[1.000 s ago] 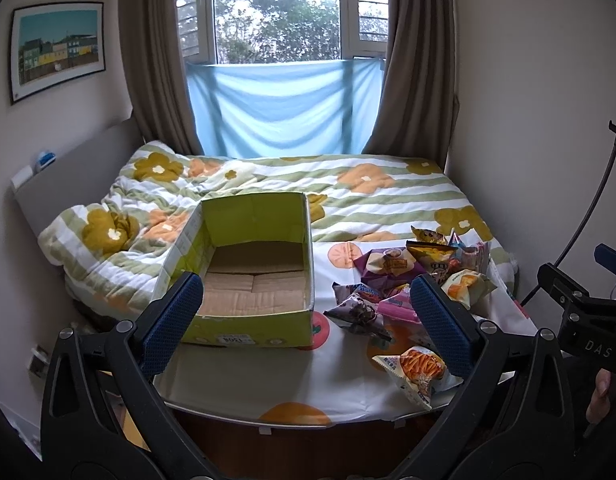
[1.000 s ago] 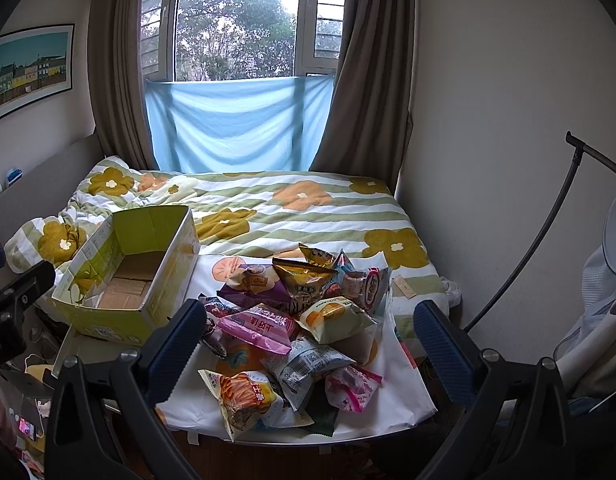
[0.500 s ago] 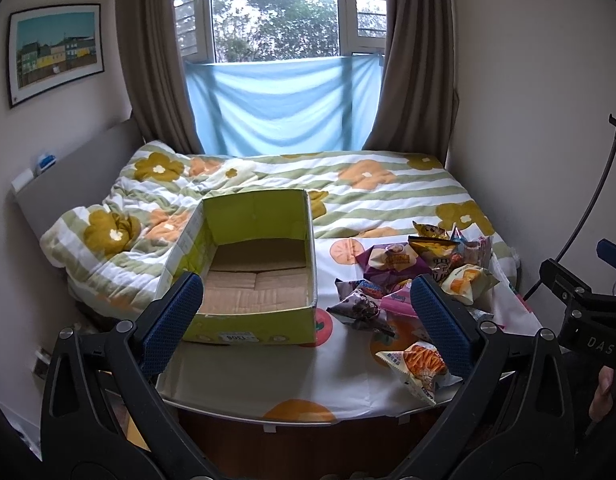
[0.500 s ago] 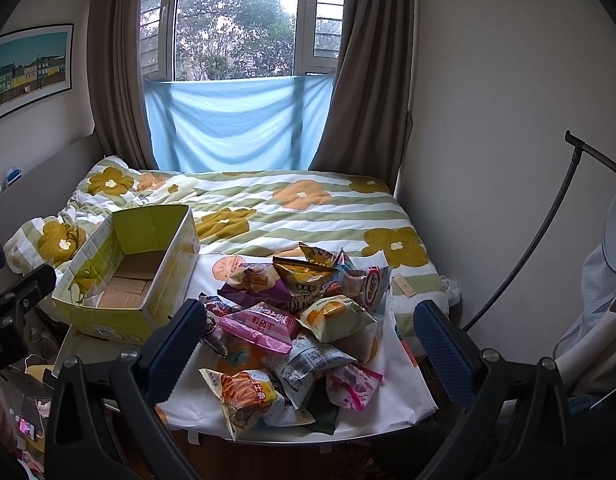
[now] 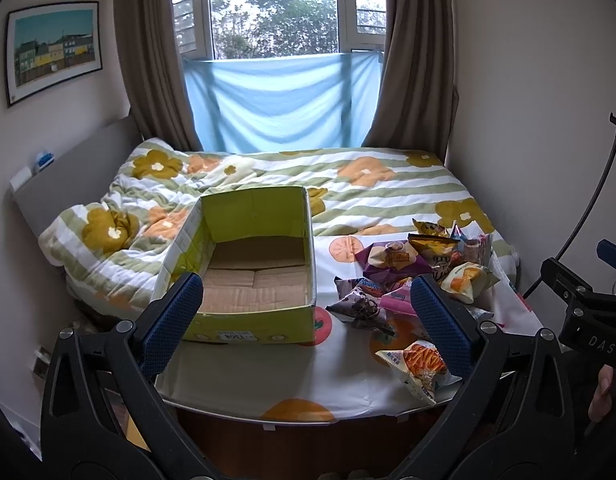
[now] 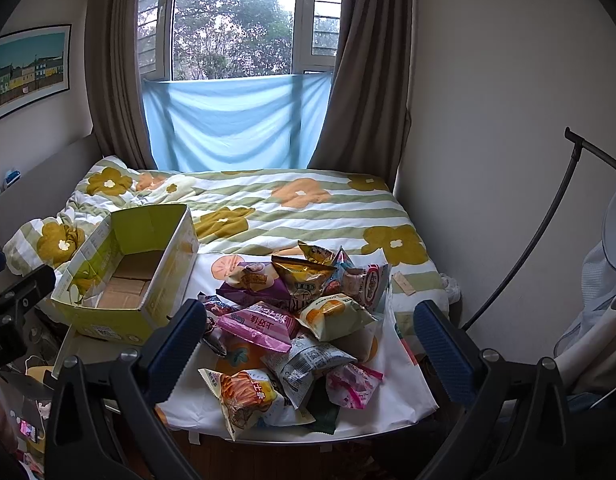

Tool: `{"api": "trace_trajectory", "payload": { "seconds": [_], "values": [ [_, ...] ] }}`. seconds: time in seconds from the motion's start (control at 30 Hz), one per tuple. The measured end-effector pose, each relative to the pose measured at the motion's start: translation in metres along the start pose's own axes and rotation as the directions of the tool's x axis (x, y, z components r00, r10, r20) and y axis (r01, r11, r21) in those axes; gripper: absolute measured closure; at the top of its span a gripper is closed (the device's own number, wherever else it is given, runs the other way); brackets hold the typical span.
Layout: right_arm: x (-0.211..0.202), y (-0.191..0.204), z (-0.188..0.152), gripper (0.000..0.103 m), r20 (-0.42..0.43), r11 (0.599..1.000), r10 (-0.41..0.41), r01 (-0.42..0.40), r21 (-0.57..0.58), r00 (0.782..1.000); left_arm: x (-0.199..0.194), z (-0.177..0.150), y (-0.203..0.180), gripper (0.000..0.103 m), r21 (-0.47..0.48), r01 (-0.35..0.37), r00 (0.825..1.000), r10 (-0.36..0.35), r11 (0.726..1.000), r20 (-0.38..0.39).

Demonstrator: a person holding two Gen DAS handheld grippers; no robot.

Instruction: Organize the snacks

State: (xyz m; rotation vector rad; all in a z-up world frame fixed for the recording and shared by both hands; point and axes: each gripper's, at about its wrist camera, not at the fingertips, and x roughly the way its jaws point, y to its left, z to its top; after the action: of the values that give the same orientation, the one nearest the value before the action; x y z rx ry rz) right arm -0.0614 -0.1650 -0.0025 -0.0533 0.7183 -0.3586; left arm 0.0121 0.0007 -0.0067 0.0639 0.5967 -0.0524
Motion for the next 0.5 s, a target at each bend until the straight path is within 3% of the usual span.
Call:
{"api": "trace_trajectory", "payload": {
  "seconds": [0.5],
  "values": [
    [0.0007,-0.0012,0.0021,0.0,-0.006,1.0,-0.006,0.006,0.004,1.0,0.0042,0.0022,-0.0034,0.0,-0.002,0.017,1.0,-0.017,1.0,-0.019]
  ]
}}
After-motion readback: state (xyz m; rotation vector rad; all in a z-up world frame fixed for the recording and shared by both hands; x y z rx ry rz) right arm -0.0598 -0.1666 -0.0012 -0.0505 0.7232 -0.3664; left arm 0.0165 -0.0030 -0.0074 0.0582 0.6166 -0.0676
